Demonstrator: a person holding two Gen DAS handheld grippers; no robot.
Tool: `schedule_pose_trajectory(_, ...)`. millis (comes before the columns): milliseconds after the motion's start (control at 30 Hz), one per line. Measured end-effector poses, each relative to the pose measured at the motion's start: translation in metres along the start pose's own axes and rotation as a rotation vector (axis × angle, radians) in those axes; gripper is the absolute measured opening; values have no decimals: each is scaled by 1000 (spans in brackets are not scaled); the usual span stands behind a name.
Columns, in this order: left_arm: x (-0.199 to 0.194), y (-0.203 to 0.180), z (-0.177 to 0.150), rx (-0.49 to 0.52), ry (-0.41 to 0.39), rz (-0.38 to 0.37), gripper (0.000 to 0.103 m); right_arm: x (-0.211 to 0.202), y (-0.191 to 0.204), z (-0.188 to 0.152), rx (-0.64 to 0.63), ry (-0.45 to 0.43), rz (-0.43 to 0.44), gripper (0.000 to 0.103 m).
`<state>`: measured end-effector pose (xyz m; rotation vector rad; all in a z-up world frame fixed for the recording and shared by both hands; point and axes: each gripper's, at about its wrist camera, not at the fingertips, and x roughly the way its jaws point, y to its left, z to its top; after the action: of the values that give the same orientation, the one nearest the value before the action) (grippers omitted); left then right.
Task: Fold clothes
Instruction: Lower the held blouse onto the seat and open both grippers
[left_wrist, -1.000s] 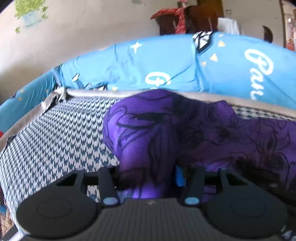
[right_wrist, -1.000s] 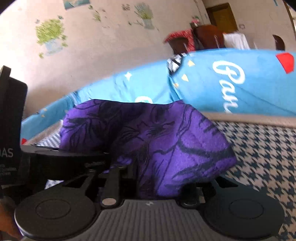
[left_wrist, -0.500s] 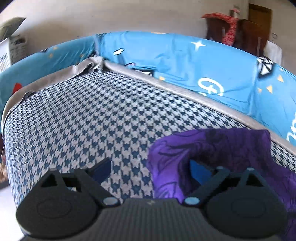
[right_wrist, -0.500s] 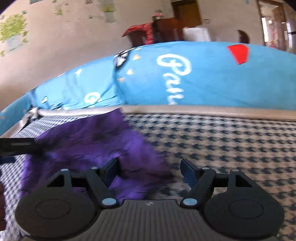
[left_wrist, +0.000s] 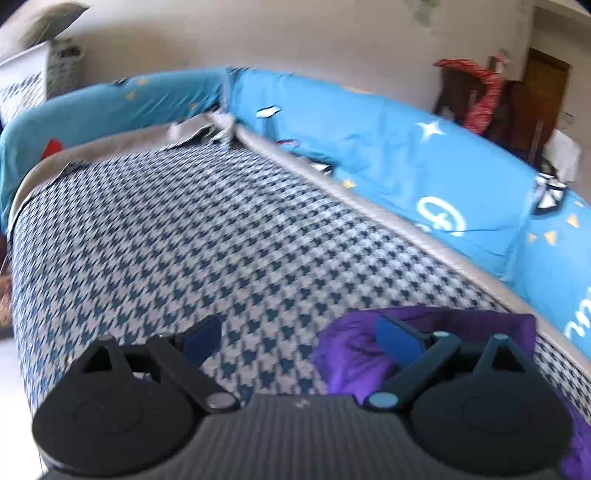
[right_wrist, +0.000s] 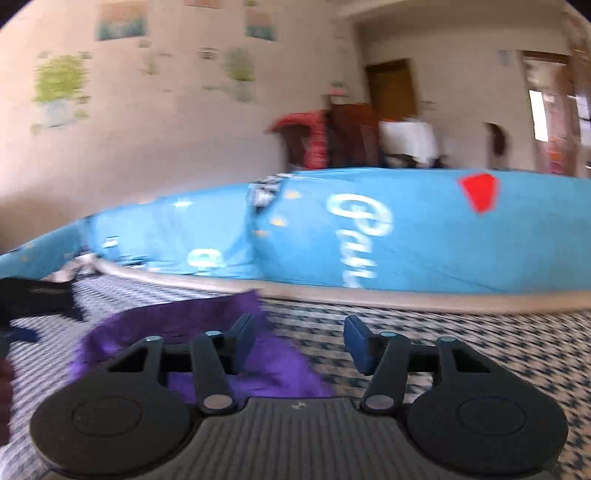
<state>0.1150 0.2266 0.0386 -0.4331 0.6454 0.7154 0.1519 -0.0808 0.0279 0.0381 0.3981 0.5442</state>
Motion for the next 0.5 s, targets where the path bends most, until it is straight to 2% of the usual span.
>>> schedule_pose_trajectory(67, 6, 2, -1, -12, 19, 12, 95, 2, 8, -4, -22, 20, 70, 47)
schedule_pose_trajectory(167, 15, 1, -5, 1, 23, 32, 95, 11, 16, -10, -47, 59, 118, 46)
schedule_pose_trajectory(333, 35, -8, -8, 38, 12, 74, 95, 27, 20, -21, -53, 119, 104, 46)
schedule_pose_trajectory(500, 55, -24, -15, 126, -16, 138, 96, 44, 13, -38, -45, 197, 66, 47)
